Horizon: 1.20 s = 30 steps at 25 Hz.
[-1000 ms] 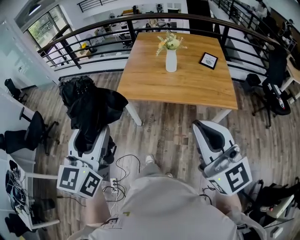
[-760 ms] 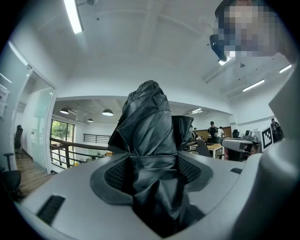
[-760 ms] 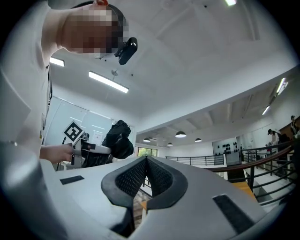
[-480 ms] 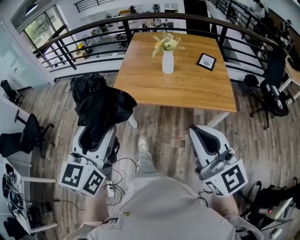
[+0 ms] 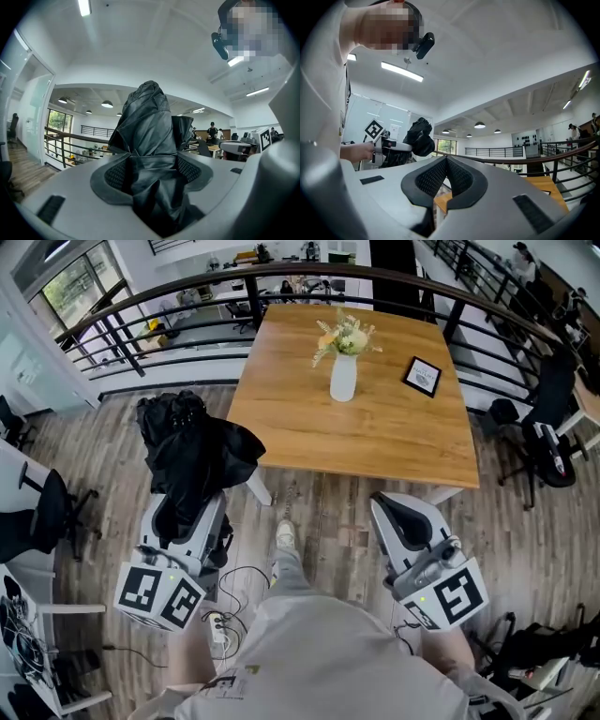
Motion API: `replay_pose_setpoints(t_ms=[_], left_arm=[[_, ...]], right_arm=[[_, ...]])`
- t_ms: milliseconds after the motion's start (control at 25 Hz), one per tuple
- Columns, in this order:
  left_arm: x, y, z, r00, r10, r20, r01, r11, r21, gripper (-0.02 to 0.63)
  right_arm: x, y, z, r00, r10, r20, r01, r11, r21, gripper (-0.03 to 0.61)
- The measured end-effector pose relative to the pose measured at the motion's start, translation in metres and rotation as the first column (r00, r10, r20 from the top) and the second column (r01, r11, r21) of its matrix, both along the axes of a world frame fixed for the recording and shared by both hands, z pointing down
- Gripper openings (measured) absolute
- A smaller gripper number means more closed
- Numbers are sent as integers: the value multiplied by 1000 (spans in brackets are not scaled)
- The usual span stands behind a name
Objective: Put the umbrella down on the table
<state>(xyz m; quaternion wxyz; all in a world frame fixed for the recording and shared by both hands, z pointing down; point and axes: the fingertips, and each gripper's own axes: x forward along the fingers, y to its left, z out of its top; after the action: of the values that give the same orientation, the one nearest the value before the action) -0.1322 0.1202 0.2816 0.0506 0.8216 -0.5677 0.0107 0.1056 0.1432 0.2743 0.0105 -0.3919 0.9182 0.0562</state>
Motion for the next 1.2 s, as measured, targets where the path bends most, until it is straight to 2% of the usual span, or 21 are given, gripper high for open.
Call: replay_pose_setpoints(t_ms=[480,760,1000,1200], left_arm=[[-77,-206,4,999,44,14,-43,997,-68,284],[-114,-324,18,990,92,111,-85,994,-70,285],[-129,-406,61,986,158,50,-145,970,-196,284],[-125,-449,83,984,173,32,-159,954,-252,285]], right_arm=[[-81,-183,1,998,35,-47,-39,996,-83,28],[-139,-290,16,998,26,-57,-34,990,-139,28],[-176,-354,45,998,12,-68,-25,979,-203,28],[-188,-399,76,996,0,-89,-24,964,-265,28]])
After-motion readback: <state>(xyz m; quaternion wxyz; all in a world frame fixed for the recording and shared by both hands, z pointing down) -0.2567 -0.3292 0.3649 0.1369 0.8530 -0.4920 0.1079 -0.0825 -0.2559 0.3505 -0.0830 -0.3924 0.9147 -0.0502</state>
